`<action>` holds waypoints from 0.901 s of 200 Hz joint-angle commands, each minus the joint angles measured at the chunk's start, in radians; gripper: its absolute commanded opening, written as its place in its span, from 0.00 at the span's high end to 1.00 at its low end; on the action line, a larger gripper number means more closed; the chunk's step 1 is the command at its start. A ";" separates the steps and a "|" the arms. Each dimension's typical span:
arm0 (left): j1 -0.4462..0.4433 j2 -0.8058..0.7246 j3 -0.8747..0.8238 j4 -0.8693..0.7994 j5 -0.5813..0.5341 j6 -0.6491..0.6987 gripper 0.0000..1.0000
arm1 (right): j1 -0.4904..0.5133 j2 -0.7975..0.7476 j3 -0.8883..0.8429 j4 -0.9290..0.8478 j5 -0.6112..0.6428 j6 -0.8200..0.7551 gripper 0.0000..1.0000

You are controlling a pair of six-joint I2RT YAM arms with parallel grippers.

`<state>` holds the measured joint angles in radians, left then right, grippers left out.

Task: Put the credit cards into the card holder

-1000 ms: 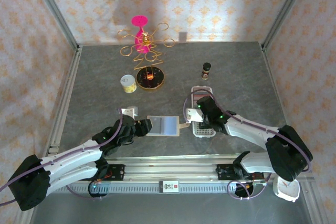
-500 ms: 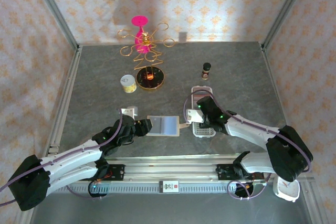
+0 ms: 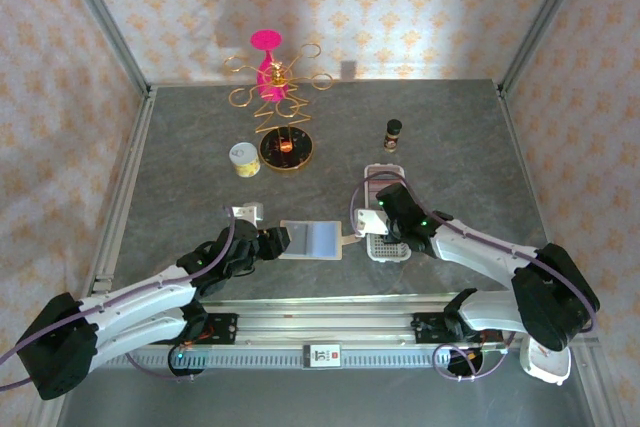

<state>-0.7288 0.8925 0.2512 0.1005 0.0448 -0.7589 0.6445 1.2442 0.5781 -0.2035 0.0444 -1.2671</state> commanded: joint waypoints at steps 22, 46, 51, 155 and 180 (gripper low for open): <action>-0.002 0.002 -0.015 0.023 -0.005 -0.002 0.45 | -0.003 -0.016 0.024 0.004 0.032 0.000 0.63; -0.001 0.002 -0.016 0.022 -0.006 -0.003 0.45 | -0.003 -0.020 0.029 0.005 0.034 0.002 0.67; -0.002 0.002 -0.018 0.022 -0.006 -0.003 0.45 | -0.003 -0.021 0.029 0.004 0.033 0.002 0.67; -0.003 0.002 -0.015 0.019 -0.005 -0.011 0.46 | -0.003 -0.050 0.023 0.018 0.047 0.002 0.79; -0.002 0.003 -0.014 0.022 -0.006 -0.014 0.46 | -0.003 -0.057 0.024 0.009 0.045 0.003 0.83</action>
<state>-0.7288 0.8925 0.2508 0.1020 0.0448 -0.7612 0.6449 1.2102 0.5781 -0.2195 0.0467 -1.2690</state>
